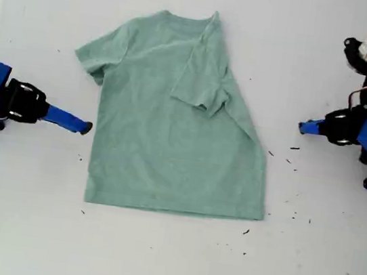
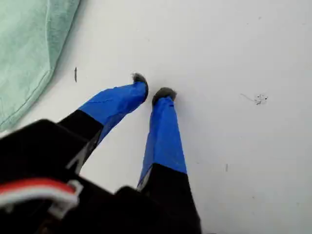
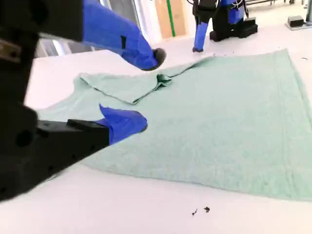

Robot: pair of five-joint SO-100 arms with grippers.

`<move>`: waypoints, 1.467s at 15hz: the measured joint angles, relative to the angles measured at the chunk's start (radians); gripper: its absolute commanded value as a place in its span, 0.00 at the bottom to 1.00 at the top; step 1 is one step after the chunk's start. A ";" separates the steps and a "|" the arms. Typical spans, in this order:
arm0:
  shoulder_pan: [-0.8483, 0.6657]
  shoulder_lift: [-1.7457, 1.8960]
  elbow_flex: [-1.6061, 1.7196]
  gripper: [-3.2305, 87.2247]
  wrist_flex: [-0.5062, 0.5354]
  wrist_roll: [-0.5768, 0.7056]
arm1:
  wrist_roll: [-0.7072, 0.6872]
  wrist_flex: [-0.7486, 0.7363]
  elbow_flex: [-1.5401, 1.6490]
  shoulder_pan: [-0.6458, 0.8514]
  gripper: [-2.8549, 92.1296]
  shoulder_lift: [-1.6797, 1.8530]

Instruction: Fold t shirt

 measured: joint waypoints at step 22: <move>-0.560 -1.221 -0.994 0.33 0.422 0.077 | 0.721 -0.160 0.005 -0.313 0.05 0.002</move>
